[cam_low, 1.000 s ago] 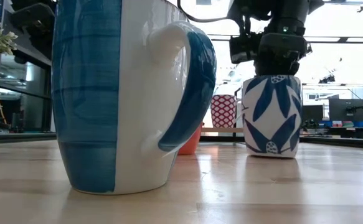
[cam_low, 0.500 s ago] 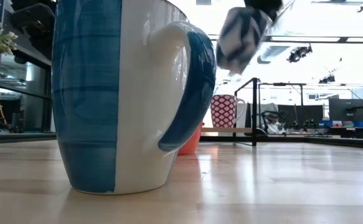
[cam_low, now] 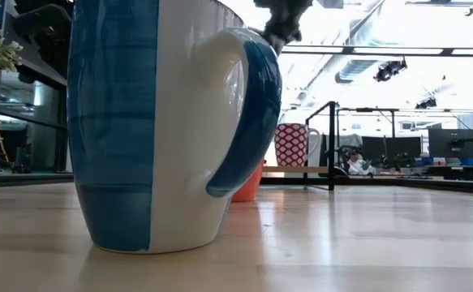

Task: Place coffee mugs
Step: Put the blue white floral mug on the shelf

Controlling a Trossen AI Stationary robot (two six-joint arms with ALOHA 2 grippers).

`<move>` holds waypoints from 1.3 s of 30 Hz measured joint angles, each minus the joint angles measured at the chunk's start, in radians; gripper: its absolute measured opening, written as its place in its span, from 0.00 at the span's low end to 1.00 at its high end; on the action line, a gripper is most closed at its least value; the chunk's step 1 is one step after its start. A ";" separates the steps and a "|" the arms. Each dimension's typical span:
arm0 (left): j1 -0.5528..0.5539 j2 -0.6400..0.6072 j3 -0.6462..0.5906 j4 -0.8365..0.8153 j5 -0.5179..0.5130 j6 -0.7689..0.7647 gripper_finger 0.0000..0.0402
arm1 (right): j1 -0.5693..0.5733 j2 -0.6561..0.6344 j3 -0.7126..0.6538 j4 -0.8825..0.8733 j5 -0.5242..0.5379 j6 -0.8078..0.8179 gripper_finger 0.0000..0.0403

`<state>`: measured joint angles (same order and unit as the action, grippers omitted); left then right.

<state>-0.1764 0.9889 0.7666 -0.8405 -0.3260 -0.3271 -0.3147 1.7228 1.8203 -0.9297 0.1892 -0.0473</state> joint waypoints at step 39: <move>0.000 0.000 0.000 0.009 0.001 0.050 0.25 | -0.269 0.604 0.507 -0.293 -0.184 -0.103 0.00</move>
<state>-0.1761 0.9890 0.7666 -0.8310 -0.3248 -0.2771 -0.5834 2.3264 2.3268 -1.2226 0.0056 -0.1499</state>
